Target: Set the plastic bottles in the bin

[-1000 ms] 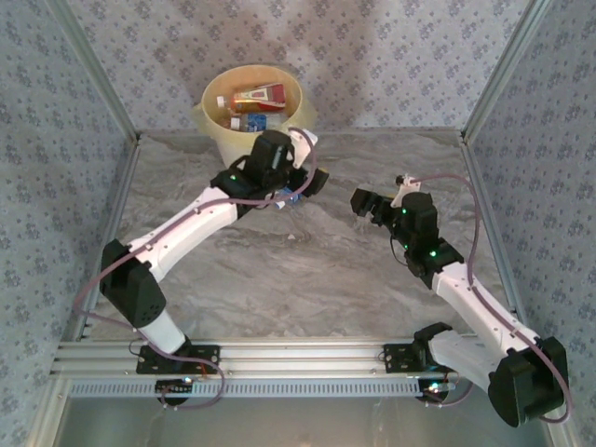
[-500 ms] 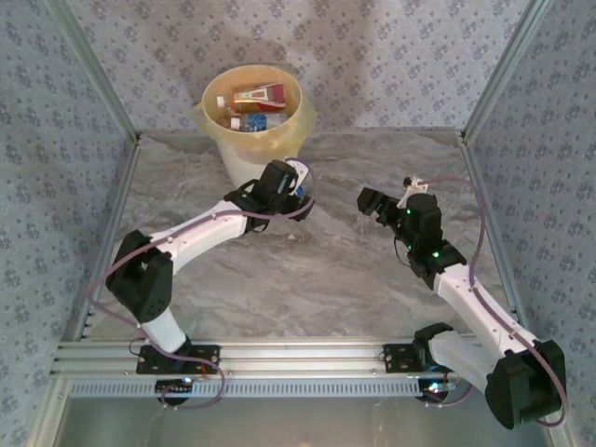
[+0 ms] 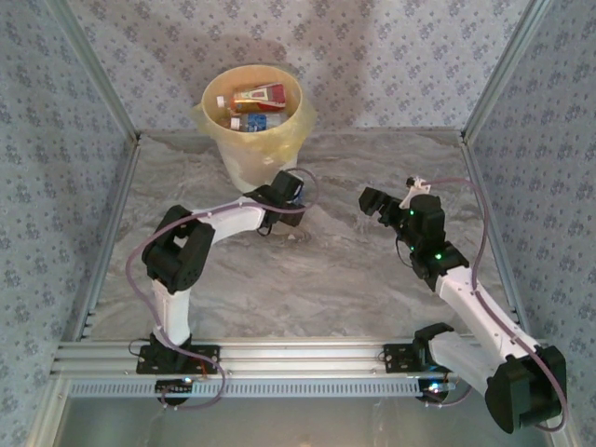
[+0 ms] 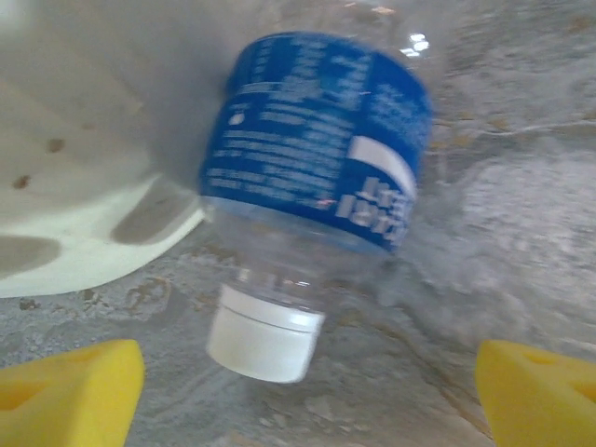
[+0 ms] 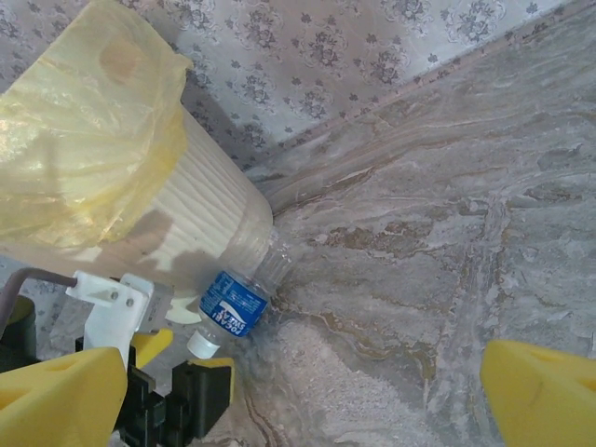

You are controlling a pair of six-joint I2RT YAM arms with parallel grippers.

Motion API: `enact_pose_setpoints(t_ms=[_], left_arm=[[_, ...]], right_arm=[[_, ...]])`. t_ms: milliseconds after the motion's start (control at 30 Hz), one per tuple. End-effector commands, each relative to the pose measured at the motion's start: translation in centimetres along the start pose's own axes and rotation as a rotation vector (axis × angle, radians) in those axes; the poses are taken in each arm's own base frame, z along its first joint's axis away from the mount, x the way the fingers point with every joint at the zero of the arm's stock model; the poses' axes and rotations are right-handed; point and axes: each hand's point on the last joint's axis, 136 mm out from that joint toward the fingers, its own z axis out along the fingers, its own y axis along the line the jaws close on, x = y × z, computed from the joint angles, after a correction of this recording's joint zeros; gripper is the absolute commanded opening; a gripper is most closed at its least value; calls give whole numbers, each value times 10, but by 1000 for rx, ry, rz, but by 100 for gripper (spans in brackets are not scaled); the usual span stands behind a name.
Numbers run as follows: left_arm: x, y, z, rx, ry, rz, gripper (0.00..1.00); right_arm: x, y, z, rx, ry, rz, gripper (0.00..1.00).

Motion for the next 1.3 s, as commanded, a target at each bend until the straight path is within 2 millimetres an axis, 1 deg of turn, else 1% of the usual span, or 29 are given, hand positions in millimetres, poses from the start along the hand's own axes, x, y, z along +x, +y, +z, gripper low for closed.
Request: enact_pose_setpoints(t_ms=[0, 67, 167, 233, 267, 367, 400, 533, 667, 933, 1000, 1033, 1067, 1100, 1133, 1200, 1267], left_arm=[[-3, 3, 12, 34, 10, -45, 87], [-1, 6, 19, 34, 20, -33, 84], [-1, 1, 25, 50, 30, -1, 76], [-1, 0, 29, 44, 38, 1, 72], [-1, 0, 31, 43, 43, 3, 69], [-1, -5, 31, 53, 51, 8, 57], [-1, -6, 30, 54, 49, 10, 55], [4, -14, 22, 60, 51, 31, 47], [13, -22, 9, 60, 54, 56, 41], [32, -39, -31, 95, 55, 65, 41], [33, -43, -40, 117, 53, 46, 43], [30, -43, -44, 126, 47, 32, 49], [26, -43, -46, 128, 41, 17, 72], [22, -43, -47, 127, 37, 9, 92], [16, -43, -47, 126, 36, -1, 98], [5, -47, -44, 144, 51, -17, 98], [-7, -45, -35, 122, 79, -53, 98]], right_arm=[[4, -8, -4, 23, 8, 16, 100], [3, -8, -4, 23, 6, 18, 100], [3, -8, -5, 21, 6, 21, 100], [3, -9, -5, 22, 4, 26, 100], [3, -8, -4, 21, 5, 26, 100], [2, -8, -5, 21, 4, 31, 100], [3, -8, -5, 21, 6, 30, 100], [4, -9, -4, 22, 10, 32, 100], [4, -9, -4, 20, 11, 32, 100], [6, -11, -2, 23, 15, 32, 100], [6, -12, -1, 25, 14, 32, 100], [7, -12, -1, 25, 15, 33, 100], [7, -11, -1, 22, 14, 33, 100], [7, -11, 0, 22, 16, 32, 100], [7, -11, 0, 21, 16, 33, 100], [8, -11, 1, 17, 19, 56, 100], [8, -10, 1, 15, 21, 57, 100]])
